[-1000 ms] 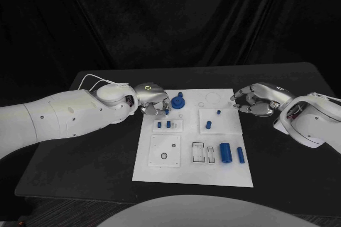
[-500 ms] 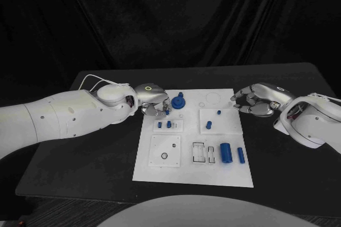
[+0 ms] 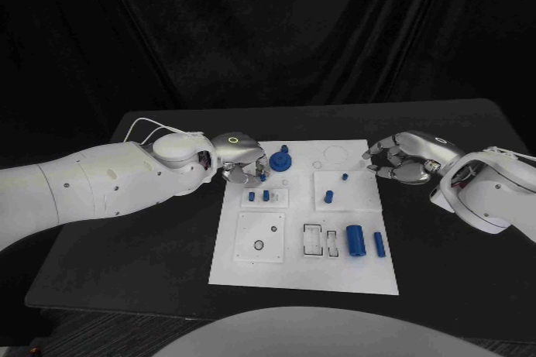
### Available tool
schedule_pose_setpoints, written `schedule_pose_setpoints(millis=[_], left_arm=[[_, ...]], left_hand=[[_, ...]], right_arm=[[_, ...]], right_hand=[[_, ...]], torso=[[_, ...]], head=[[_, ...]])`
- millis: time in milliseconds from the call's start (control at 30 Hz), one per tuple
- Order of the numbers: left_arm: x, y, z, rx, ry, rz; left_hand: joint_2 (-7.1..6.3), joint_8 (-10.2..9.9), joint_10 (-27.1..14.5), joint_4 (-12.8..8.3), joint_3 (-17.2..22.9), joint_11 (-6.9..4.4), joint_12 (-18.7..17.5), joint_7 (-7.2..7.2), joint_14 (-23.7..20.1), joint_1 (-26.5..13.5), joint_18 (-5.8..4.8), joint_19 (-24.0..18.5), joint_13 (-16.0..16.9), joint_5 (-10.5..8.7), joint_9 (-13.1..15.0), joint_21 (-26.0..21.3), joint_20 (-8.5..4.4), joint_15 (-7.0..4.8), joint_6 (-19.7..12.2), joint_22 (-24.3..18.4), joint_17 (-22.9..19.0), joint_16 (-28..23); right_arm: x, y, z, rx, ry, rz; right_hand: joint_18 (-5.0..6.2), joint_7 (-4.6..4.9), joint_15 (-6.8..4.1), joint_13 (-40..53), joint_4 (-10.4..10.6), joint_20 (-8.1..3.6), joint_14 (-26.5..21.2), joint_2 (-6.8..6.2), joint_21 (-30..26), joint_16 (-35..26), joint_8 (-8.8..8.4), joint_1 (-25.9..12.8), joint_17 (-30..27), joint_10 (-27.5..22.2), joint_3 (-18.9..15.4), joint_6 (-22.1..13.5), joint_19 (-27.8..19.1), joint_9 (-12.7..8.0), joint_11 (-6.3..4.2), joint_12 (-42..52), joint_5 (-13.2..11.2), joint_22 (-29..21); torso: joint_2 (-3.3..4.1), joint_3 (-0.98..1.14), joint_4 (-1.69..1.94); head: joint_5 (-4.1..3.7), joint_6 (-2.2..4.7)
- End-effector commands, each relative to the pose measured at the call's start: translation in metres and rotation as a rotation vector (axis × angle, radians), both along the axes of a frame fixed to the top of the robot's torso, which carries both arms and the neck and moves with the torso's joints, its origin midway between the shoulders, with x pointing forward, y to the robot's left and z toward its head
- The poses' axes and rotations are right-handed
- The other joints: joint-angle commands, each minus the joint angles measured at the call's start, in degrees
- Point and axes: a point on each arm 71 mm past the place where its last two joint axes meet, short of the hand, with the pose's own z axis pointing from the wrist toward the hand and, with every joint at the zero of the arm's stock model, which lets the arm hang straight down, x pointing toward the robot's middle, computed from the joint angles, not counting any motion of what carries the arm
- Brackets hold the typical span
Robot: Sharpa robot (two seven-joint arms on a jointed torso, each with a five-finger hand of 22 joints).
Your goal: Assemble the parts on the task board
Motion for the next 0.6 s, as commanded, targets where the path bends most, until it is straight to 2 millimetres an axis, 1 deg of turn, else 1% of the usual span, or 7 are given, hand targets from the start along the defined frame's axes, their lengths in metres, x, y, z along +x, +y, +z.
schedule_pose_setpoints(millis=[33, 100, 267, 600], left_arm=[[-0.0013, -0.0010, -0.0018, 0.005, 0.013, -0.004], [-0.0013, -0.0009, -0.0024, 0.006, 0.015, -0.002], [-0.0012, -0.0011, -0.0040, 0.009, 0.019, 0.002], [-0.0011, -0.0021, -0.0072, 0.015, 0.027, 0.011]], left_hand=[[0.00, 0.4, 0.2, 0.1, 0.0, 0.38, -0.4, -0.05, -0.5, -0.1, 0.32, 0.5, -0.1, 0.14, 0.1, -0.4, -0.05, 0.04, 0.4, 12.4, -0.2, -0.3], [-0.01, 0.4, 0.1, 0.1, 0.0, 0.40, -0.5, -0.05, -0.6, -0.1, 0.37, 0.4, -0.1, 0.14, 0.0, -0.6, -0.03, 0.06, 0.3, 12.3, -0.4, -0.5], [-0.06, 0.3, 0.0, 0.0, -0.1, 0.45, -0.7, -0.02, -0.9, -0.2, 0.42, 0.2, -0.2, 0.13, -0.1, -0.8, 0.03, 0.13, 0.1, 12.3, -0.7, -0.7], [-0.19, 0.0, 0.1, -0.2, 0.0, 0.50, -1.3, -0.09, -1.4, -0.1, 0.50, -0.1, -0.4, -0.08, -0.7, -1.1, 0.17, 0.23, -1.5, 12.2, -1.2, -1.1]], right_arm=[[-0.0002, -0.0006, -0.0015, -0.006, 0.009, -0.009], [-0.0002, -0.0006, -0.0015, -0.006, 0.009, -0.009], [-0.0002, -0.0001, -0.0016, -0.006, 0.010, -0.009], [-0.0003, 0.0008, -0.0017, -0.005, 0.010, -0.007]], right_hand=[[0.76, 0.03, 0.06, 2.3, 0.0, 0.05, 1.4, 0.01, -0.3, -0.2, -0.25, 0.4, 0.0, -0.4, 0.2, 0.1, 0.0, -0.1, -0.06, -0.2, 0.2, 4.6], [0.76, 0.03, 0.06, 2.3, 0.0, 0.05, 1.4, 0.01, -0.3, -0.2, -0.25, 0.4, 0.0, -0.4, 0.2, 0.1, 0.0, -0.1, -0.06, -0.2, 0.2, 4.6], [0.76, 0.03, 0.06, 2.3, 0.0, 0.05, 1.4, 0.01, -0.3, -0.2, -0.25, 0.4, 0.0, -0.4, 0.2, 0.1, 0.0, -0.1, -0.06, -0.2, 0.2, 4.6], [0.77, 0.04, 0.05, 2.3, -0.1, 0.05, 1.4, -0.03, -0.3, -0.3, -0.31, 0.4, -0.1, -0.4, 0.4, 0.0, 0.0, -0.1, -0.08, -0.2, 0.2, 4.6]], torso=[[0.02, -0.03, -0.04], [0.04, -0.02, -0.03], [0.03, -0.01, -0.07], [0.07, -0.02, -0.08]], head=[[0.00, -0.01], [-0.08, -0.01], [0.04, -0.01], [0.15, -0.01]])
